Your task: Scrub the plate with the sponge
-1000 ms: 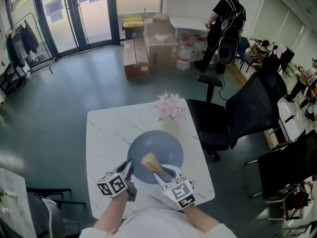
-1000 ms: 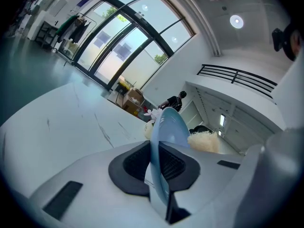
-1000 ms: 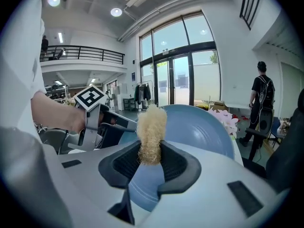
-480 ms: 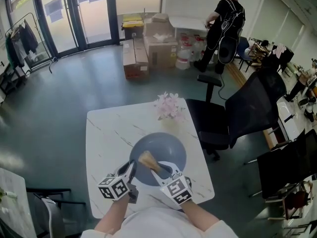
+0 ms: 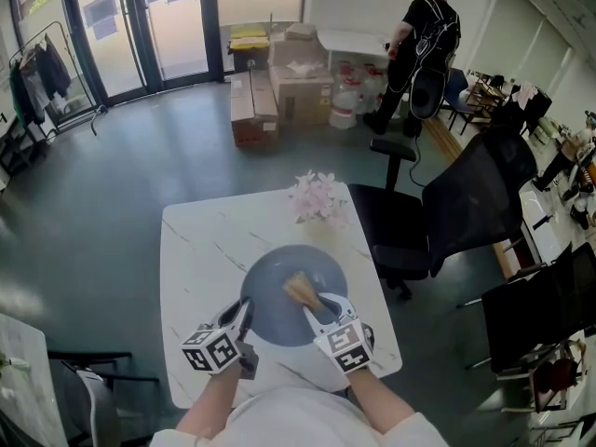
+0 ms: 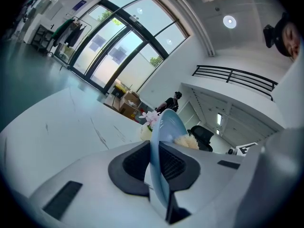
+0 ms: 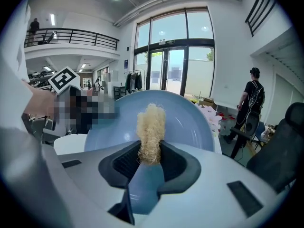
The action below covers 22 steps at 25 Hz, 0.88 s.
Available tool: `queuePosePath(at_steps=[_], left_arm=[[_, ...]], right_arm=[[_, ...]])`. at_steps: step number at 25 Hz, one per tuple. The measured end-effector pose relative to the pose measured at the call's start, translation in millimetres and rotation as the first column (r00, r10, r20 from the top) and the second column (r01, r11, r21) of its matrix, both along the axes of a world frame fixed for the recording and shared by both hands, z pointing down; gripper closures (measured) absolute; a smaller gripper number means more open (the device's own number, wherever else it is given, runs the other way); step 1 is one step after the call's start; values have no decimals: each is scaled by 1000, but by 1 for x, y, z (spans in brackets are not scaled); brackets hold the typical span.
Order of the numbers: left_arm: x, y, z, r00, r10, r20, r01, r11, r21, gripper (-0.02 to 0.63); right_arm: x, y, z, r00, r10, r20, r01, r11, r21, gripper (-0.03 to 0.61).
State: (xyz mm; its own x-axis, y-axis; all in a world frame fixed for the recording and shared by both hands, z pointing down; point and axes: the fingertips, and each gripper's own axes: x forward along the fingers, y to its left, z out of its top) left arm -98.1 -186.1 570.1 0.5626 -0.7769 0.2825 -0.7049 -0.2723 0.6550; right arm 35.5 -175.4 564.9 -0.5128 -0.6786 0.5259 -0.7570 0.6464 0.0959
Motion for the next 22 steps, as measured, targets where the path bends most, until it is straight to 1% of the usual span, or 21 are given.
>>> queuePosePath(at_steps=[3, 6, 11, 14, 16, 19, 22], left_arm=[[-4, -3, -1, 1000, -14, 0, 14, 1000, 0, 568], [-8, -6, 0, 1000, -30, 1, 30, 1000, 2, 569], [-9, -7, 1, 999, -32, 9, 32, 999, 0, 568], [-4, -5, 3, 1000, -14, 19, 14, 1000, -1, 568], [-2, -4, 4, 1000, -1, 29, 1, 1000, 2, 568], [2, -2, 4, 999, 11, 30, -11, 1000, 2, 568], [5, 1, 6, 1000, 16, 18, -15, 1000, -3, 568]], right_arm=[[7, 5, 6, 1000, 12, -12, -13, 1000, -28, 454], [6, 16, 15, 1000, 3, -13, -4, 998, -58, 454], [-22, 35, 24, 997, -78, 7, 78, 992, -98, 454], [-40, 34, 24, 992, -124, 7, 124, 988, -90, 454], [-46, 26, 19, 991, -135, 2, 135, 988, -71, 454], [-41, 8, 9, 993, -119, -11, 118, 992, -41, 454], [-23, -9, 3, 997, -73, -25, 73, 997, -17, 454]])
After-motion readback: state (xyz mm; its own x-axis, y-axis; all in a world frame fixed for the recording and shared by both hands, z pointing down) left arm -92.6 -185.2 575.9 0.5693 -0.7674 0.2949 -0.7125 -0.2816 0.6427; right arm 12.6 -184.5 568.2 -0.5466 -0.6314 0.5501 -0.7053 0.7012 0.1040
